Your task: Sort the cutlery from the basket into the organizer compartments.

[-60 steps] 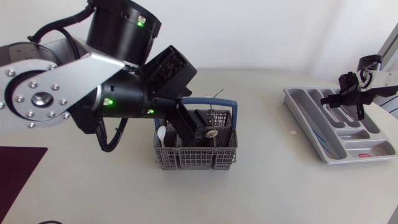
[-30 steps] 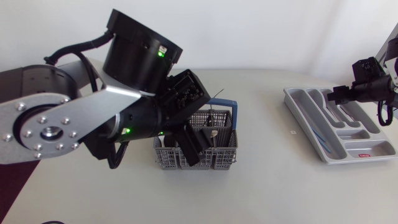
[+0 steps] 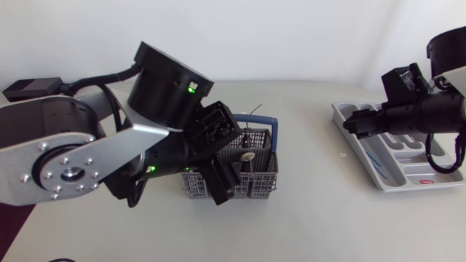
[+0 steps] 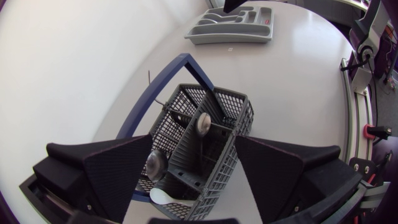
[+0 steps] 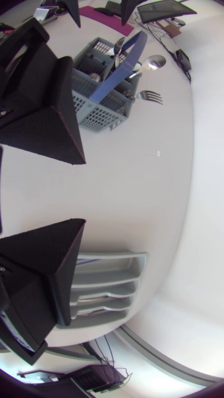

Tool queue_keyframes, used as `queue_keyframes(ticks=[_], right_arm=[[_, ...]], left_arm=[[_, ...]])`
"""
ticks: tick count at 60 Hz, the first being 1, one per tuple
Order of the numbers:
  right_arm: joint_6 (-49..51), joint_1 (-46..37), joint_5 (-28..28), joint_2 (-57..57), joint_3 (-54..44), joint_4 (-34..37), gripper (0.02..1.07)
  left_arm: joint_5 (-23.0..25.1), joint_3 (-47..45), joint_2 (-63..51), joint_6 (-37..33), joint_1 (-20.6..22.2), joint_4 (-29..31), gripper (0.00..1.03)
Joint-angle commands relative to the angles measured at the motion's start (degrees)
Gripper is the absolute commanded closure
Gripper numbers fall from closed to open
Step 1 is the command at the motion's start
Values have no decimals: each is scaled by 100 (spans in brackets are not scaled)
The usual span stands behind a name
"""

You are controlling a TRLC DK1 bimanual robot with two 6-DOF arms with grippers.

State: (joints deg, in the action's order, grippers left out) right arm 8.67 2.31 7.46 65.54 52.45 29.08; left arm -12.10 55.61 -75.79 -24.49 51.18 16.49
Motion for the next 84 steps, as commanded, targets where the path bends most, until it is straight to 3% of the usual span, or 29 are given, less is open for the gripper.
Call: queue_keyframes(ticks=[1, 23, 41, 47, 52, 58, 61, 69, 74, 84], right_arm=[[-568, 279, -61, -50, -59, 168, 43], [-1130, 1220, 115, 12, 126, 572, 43], [-1086, 1870, 818, 390, 451, 1056, 42], [-1113, 2125, 677, 407, 495, 1012, 41], [-1122, 2468, 282, 460, 521, 1003, 32], [-1069, 2723, -61, 565, 468, 818, 31], [-1007, 2898, -122, 636, 468, 836, 25], [-858, 3259, -887, 741, 468, 687, 21], [-840, 3267, -843, 952, 679, 880, 6], [-805, 3232, -289, 1066, 855, 942, 6]], left_arm=[[-21, -183, 91, -117, -3, -32, 12], [-21, -429, 240, -161, -161, -102, 12], [-21, -490, 187, -170, -196, -199, 12], [-21, -490, 179, -170, -196, -199, 12], [-21, -490, 170, -170, -196, -199, 12], [-21, -490, 170, -170, -205, -199, 12], [-21, -508, 161, -170, -205, -199, 12], [-21, -525, 161, -161, -205, -208, 12], [-21, -543, 161, -161, -205, -208, 12], [-21, -596, 170, -179, -249, -208, 12]])
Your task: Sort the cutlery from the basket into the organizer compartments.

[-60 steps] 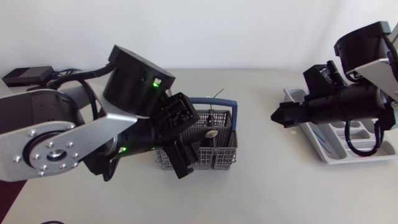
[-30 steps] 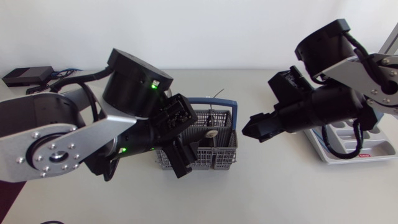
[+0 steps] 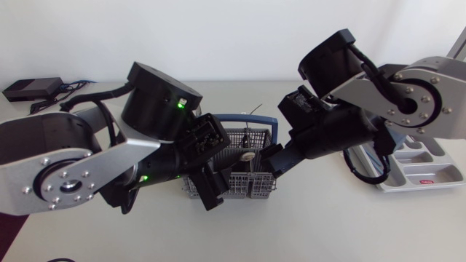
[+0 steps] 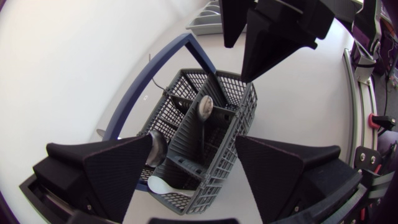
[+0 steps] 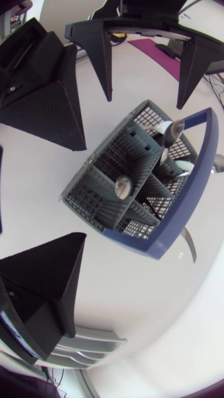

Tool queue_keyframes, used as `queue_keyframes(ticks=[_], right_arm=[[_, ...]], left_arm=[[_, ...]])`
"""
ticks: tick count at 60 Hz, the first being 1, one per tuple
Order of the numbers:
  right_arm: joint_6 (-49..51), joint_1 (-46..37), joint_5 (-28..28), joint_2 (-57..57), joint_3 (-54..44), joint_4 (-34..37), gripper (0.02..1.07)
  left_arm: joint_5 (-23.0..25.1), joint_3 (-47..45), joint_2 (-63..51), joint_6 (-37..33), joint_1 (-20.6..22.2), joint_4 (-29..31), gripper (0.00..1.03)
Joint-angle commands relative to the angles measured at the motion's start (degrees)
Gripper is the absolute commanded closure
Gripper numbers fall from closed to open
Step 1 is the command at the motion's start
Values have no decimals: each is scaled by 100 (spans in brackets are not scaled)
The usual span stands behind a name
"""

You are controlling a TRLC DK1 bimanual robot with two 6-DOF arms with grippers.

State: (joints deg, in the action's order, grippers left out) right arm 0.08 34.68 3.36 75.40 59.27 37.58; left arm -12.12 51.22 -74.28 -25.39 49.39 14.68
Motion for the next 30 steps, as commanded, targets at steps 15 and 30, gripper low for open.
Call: queue_keyframes(ticks=[15, 30], right_arm=[[194, 426, -845, 45, 94, -348, 7], [-561, 373, -1135, 309, 525, 223, 6]], left_arm=[[-19, -209, 36, -124, -140, -97, 12], [-19, -271, 54, -160, -184, -141, 12]])
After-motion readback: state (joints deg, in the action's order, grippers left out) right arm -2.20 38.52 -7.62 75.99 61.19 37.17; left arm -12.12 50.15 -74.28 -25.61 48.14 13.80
